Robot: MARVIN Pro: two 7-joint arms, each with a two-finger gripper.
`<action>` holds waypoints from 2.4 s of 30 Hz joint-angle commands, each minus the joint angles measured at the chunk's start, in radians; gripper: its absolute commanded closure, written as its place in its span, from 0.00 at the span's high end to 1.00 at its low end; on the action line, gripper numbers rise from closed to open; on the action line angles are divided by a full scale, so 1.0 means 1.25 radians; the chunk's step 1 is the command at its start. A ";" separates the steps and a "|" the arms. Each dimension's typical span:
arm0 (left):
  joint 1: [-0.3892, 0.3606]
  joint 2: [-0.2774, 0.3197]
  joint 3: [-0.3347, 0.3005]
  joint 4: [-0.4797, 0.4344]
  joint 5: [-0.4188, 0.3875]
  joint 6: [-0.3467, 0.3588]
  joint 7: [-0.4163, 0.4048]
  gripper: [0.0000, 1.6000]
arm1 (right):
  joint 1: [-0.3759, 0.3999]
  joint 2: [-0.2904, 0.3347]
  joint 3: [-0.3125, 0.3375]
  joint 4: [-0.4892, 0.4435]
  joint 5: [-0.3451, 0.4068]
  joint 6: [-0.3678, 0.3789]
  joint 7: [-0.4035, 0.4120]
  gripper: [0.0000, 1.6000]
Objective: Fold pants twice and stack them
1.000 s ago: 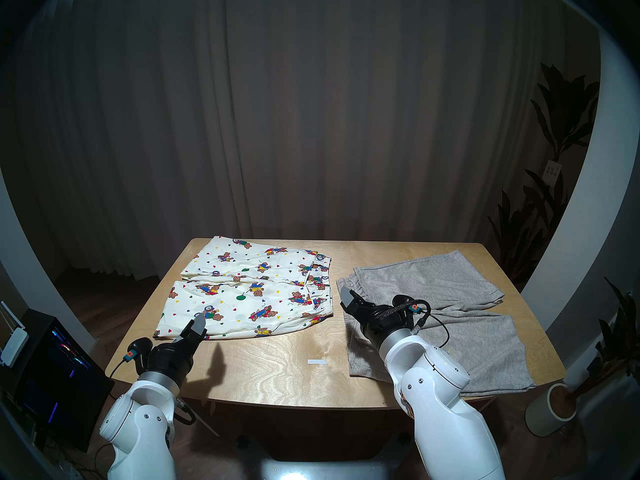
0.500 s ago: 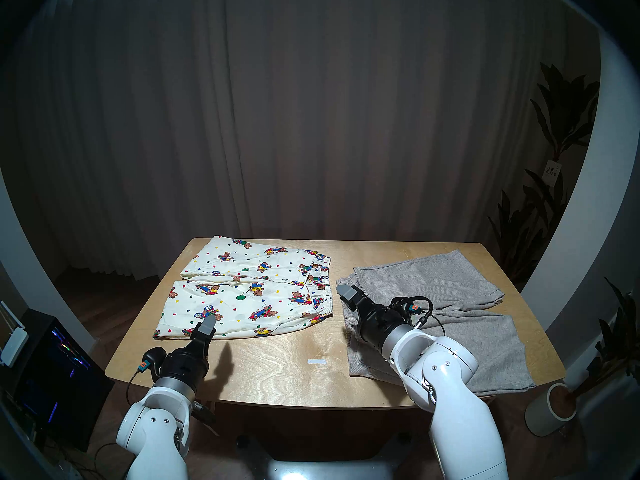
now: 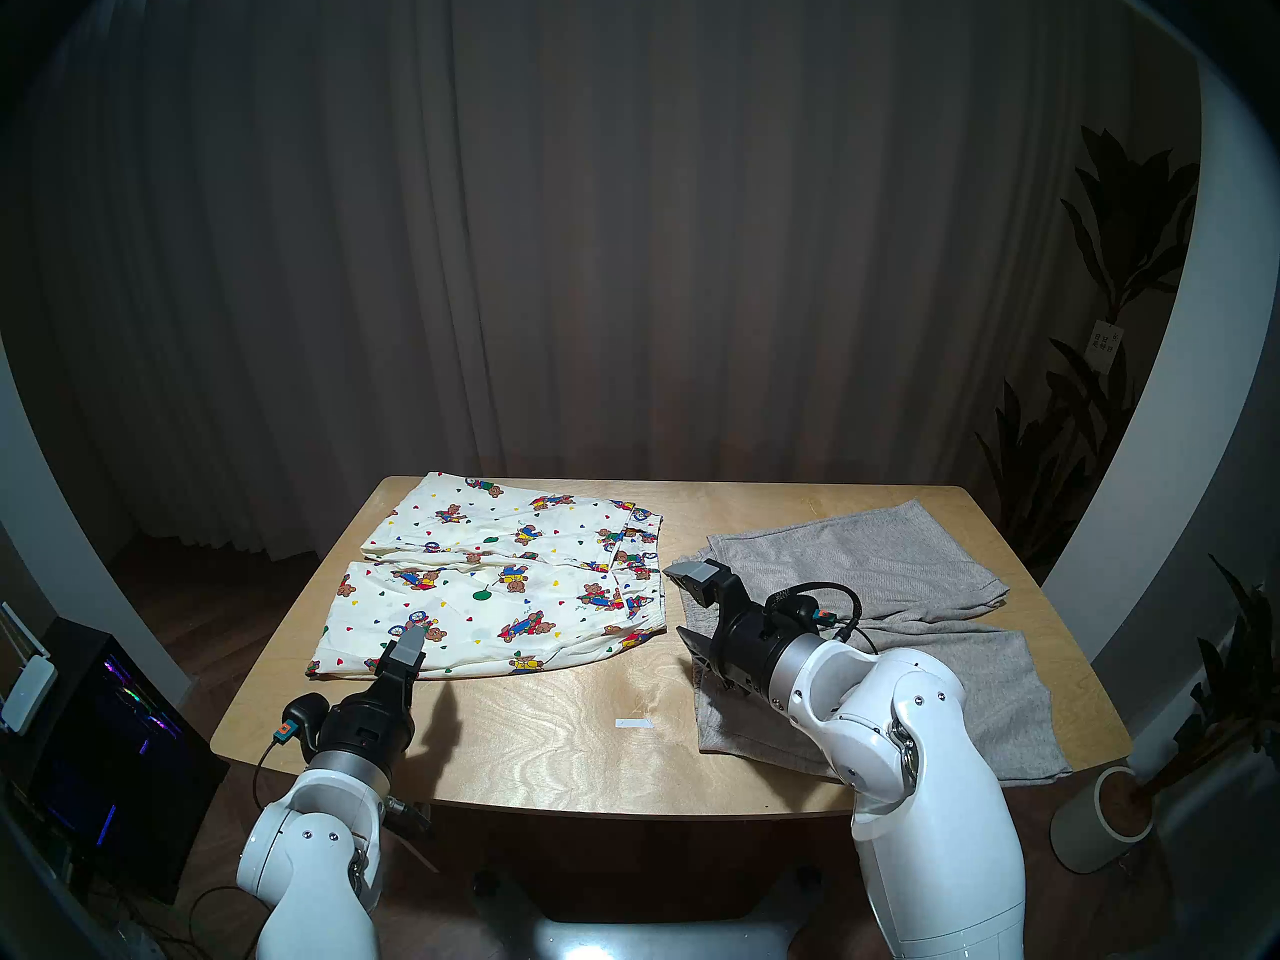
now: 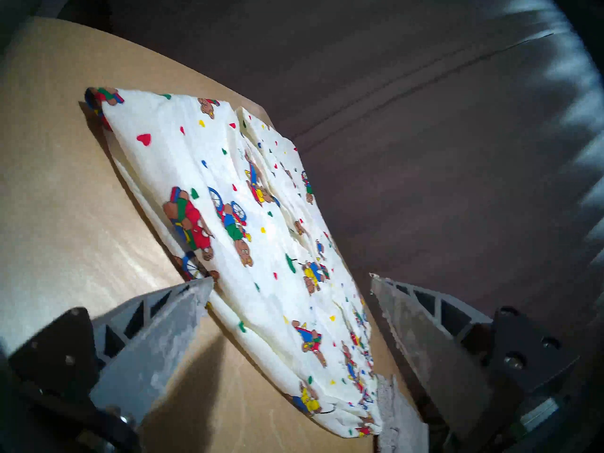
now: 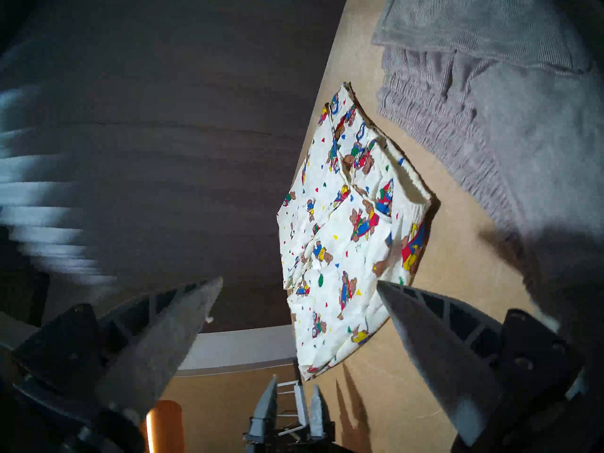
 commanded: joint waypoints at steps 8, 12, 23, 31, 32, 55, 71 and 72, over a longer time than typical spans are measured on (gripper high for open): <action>-0.037 0.018 -0.027 -0.037 0.013 0.014 0.062 1.00 | -0.011 0.025 -0.093 -0.123 0.164 -0.191 -0.146 1.00; -0.048 0.019 -0.028 -0.039 0.002 0.030 0.073 1.00 | -0.010 0.037 -0.117 -0.129 0.173 -0.234 -0.176 1.00; -0.083 0.030 -0.054 -0.029 -0.052 0.102 0.138 1.00 | 0.033 0.068 -0.201 -0.070 0.188 -0.425 -0.180 1.00; -0.109 0.043 -0.064 -0.040 -0.064 0.172 0.242 1.00 | 0.073 0.083 -0.259 -0.024 0.175 -0.533 -0.152 1.00; -0.112 0.041 -0.065 -0.040 -0.068 0.177 0.249 1.00 | 0.077 0.084 -0.264 -0.018 0.173 -0.544 -0.150 1.00; -0.172 0.068 -0.081 0.024 -0.147 0.295 0.340 1.00 | 0.187 0.167 -0.507 0.155 0.005 -0.843 0.106 1.00; -0.179 0.042 -0.064 -0.097 -0.171 0.300 0.475 1.00 | 0.220 0.147 -0.483 0.060 0.104 -0.896 -0.123 1.00; -0.183 0.042 -0.061 -0.099 -0.175 0.295 0.488 1.00 | 0.225 0.147 -0.483 0.059 0.104 -0.897 -0.138 1.00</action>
